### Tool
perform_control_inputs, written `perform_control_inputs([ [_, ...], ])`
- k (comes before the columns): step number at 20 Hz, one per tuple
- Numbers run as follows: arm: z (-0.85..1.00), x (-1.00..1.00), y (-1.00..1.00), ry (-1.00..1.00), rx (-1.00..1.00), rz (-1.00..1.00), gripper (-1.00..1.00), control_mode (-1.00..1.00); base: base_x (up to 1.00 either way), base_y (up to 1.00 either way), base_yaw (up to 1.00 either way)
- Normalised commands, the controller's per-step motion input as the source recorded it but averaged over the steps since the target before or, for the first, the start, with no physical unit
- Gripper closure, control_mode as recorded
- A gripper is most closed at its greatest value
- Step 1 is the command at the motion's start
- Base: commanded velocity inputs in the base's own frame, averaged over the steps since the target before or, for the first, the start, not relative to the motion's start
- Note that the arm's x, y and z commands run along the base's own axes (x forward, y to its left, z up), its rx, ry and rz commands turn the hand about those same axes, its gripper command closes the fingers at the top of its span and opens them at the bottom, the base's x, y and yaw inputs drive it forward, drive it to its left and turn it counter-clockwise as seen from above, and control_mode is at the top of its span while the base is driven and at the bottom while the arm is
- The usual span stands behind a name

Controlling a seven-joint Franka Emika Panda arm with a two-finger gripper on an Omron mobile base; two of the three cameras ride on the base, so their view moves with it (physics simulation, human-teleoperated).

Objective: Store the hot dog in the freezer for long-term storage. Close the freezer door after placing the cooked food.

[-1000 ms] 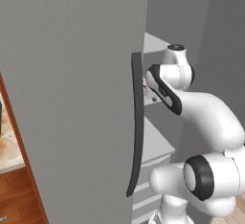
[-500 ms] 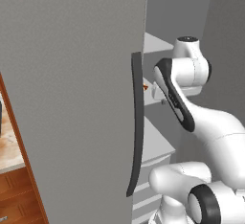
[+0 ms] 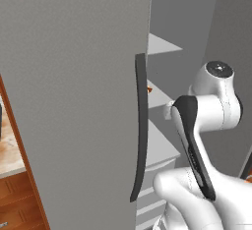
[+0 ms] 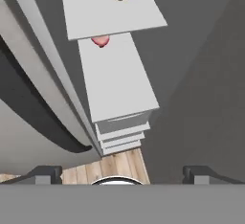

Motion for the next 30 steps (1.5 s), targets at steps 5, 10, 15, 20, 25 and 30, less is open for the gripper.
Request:
perform_control_inputs([
  [5,0.00,-0.26,0.18,-0.07,0.00,0.00,-1.00,-1.00,0.00,0.00,0.00],
  [10,0.00,0.00,0.00,0.14,0.04,0.00,-1.00,-1.00,0.00,0.00,0.00],
  [15,-0.02,-0.04,0.00,0.01,0.11,0.00,-1.00,-1.00,0.00,0.00,0.00],
  [20,-0.13,-0.07,0.00,0.00,0.02,0.00,-1.00,-1.00,0.00,0.00,0.00],
  [25,-0.03,-0.07,0.00,0.03,0.00,-0.01,-1.00,-1.00,0.00,0.00,0.00],
  [30,-0.02,-0.02,0.00,0.02,0.00,0.00,-1.00,-1.00,0.00,0.00,0.00],
])
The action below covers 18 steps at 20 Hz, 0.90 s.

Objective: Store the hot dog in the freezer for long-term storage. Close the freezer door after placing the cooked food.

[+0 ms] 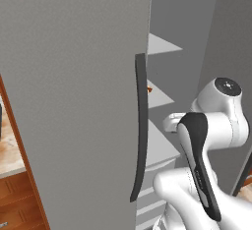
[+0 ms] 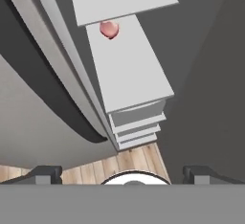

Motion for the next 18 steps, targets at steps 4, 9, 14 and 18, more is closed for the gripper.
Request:
perform_control_inputs([
  [4,-0.05,-0.09,0.00,0.00,0.00,0.01,-1.00,1.00,-0.20,-0.04,0.03],
  [9,0.00,0.00,0.00,0.00,0.00,0.00,-1.00,1.00,-0.60,-0.20,0.06],
  [14,0.00,0.00,0.00,0.00,0.00,0.00,-1.00,1.00,-0.49,-0.05,0.14],
  [18,0.00,0.00,0.00,0.00,0.00,0.00,-1.00,1.00,-0.50,-0.20,0.34],
])
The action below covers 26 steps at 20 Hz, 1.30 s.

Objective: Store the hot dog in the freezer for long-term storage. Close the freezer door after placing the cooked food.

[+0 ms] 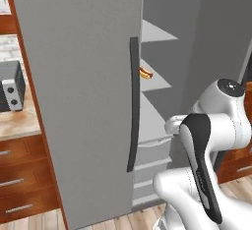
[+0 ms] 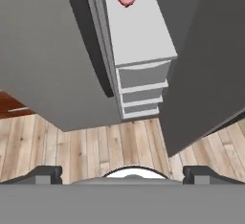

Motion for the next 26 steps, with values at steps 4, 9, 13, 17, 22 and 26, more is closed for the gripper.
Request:
perform_control_inputs([
  [4,0.00,0.00,0.00,0.00,0.00,0.00,-1.00,1.00,-0.49,-0.14,0.47],
  [9,0.00,0.00,0.00,0.00,0.00,0.00,-1.00,1.00,-0.37,-0.11,0.29],
  [13,0.00,0.00,0.00,0.00,0.00,0.00,-1.00,1.00,-0.38,-0.37,0.00],
  [17,0.00,0.00,0.00,0.00,0.00,0.00,-1.00,1.00,-0.28,-0.26,-0.12],
  [22,0.00,0.00,0.00,0.00,0.00,0.00,-1.00,1.00,-0.01,-0.23,-0.25],
  [26,0.00,0.00,0.00,0.00,0.00,0.00,-1.00,1.00,0.00,-0.29,-0.26],
])
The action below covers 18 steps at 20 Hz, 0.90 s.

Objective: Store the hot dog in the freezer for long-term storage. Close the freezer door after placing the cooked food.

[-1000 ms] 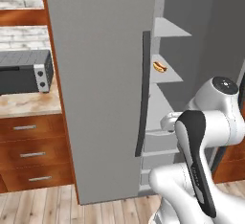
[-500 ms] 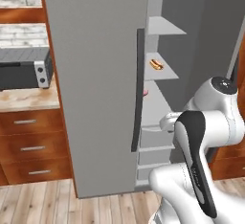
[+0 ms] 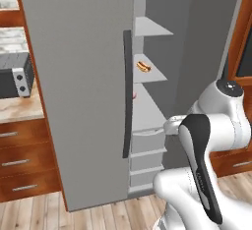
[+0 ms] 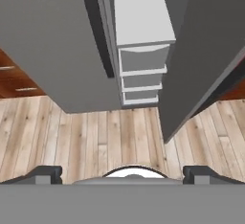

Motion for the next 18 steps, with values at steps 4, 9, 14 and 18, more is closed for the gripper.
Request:
perform_control_inputs([
  [4,0.00,0.00,0.00,0.00,0.00,0.00,-1.00,1.00,-0.01,-0.44,-0.10],
  [9,0.00,0.00,0.00,0.00,0.00,0.00,-1.00,1.00,0.00,-0.49,0.00],
  [14,0.00,0.00,0.00,0.00,0.00,0.00,-1.00,1.00,0.00,-0.02,0.00],
  [18,0.00,0.00,0.00,0.00,0.00,0.00,-1.00,1.00,0.00,0.00,0.00],
])
